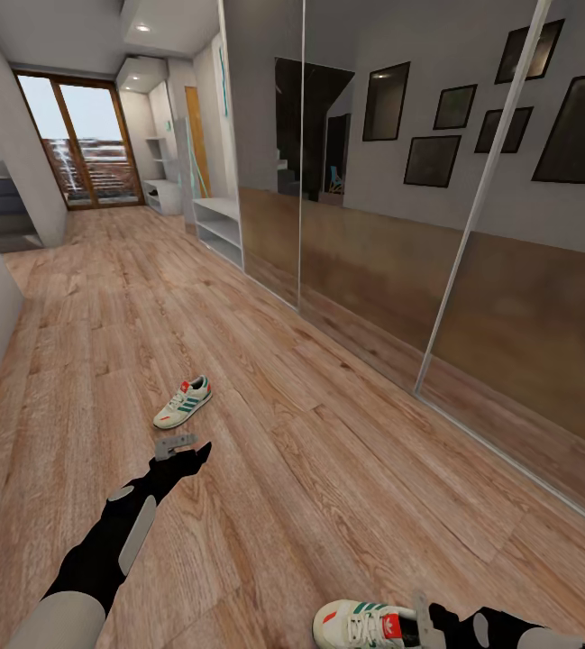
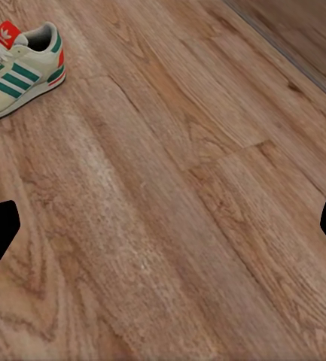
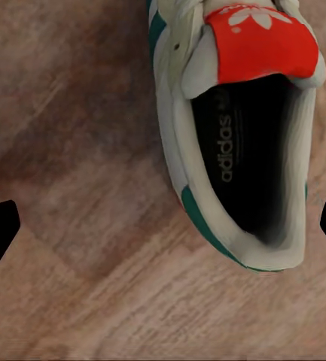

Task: Pick up the two gym shoes and the two sandals from the corridor floor and place them onto the hallstand (shoe rack) in the corridor, making sure they are on the rack and not on the floor. Arrange them so the two gym shoes are next to each other and the two sandals are next to each other.

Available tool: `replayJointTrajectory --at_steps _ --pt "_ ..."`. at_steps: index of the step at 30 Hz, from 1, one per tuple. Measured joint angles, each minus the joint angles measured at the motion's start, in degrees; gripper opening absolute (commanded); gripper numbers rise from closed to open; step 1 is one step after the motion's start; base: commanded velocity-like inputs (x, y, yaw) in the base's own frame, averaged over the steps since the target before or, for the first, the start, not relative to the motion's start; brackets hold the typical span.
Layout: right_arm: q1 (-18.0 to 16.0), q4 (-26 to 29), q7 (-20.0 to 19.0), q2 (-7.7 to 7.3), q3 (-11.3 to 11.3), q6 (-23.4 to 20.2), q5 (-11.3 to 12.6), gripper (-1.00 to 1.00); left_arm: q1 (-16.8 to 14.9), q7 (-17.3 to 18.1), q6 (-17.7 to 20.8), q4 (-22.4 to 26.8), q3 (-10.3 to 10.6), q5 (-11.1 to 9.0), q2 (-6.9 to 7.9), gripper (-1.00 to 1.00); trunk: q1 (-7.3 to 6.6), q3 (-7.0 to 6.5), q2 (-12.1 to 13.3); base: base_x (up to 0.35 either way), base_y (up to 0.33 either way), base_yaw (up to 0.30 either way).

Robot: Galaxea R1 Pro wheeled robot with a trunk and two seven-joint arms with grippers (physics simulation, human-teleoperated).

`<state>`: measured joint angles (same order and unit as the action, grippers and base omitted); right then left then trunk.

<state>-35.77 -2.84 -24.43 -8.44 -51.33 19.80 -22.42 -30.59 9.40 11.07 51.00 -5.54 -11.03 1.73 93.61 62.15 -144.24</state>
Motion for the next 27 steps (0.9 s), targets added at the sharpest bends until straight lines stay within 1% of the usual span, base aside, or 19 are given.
replayJointTrajectory --at_steps 1,8,15,19,21,23,25,27 --pt "0.0 0.0 0.0 -0.64 0.0 0.0 0.0 1.00 0.0 0.0 0.0 0.0 0.0 0.0 0.01 1.00 0.00 0.00 0.0 0.000 0.000 0.000" --pt "0.0 0.1 0.0 -1.42 0.1 0.1 0.2 1.00 0.0 0.0 0.0 -0.1 0.0 0.0 0.01 1.00 0.00 0.00 0.0 0.000 0.000 0.000" --pt "-0.1 1.2 -0.2 -1.54 0.2 0.0 0.3 1.00 0.0 0.0 0.0 -0.1 0.0 0.0 -0.01 1.00 0.00 0.00 0.0 0.000 0.000 0.000" --pt "-0.4 4.2 -0.6 -1.60 0.4 -0.2 0.3 1.00 0.0 0.0 0.0 -0.2 0.0 0.0 0.00 1.00 0.00 0.00 0.0 0.000 0.000 0.000" --pt "-0.5 4.7 -0.7 -1.62 0.3 -0.2 0.3 1.00 0.0 0.0 0.0 -0.2 0.0 0.1 0.01 1.00 0.00 0.00 0.0 0.000 0.000 0.000" --pt "-2.4 5.9 -1.2 -1.62 0.7 -0.4 0.4 1.00 0.0 0.0 -0.1 -0.3 0.0 0.1 0.01 1.00 0.00 -0.01 0.0 0.000 0.000 0.000" --pt "-3.2 6.2 -1.7 -1.61 0.7 -0.4 0.3 1.00 0.0 0.0 -0.1 -0.3 0.0 0.1 0.02 1.00 0.00 0.00 0.0 0.000 0.000 0.000" --pt "-3.8 6.7 -2.2 -1.60 1.5 -0.6 0.3 1.00 0.0 0.0 -0.1 -0.3 0.0 0.1 0.01 1.00 0.00 0.00 0.0 0.000 0.000 0.000"
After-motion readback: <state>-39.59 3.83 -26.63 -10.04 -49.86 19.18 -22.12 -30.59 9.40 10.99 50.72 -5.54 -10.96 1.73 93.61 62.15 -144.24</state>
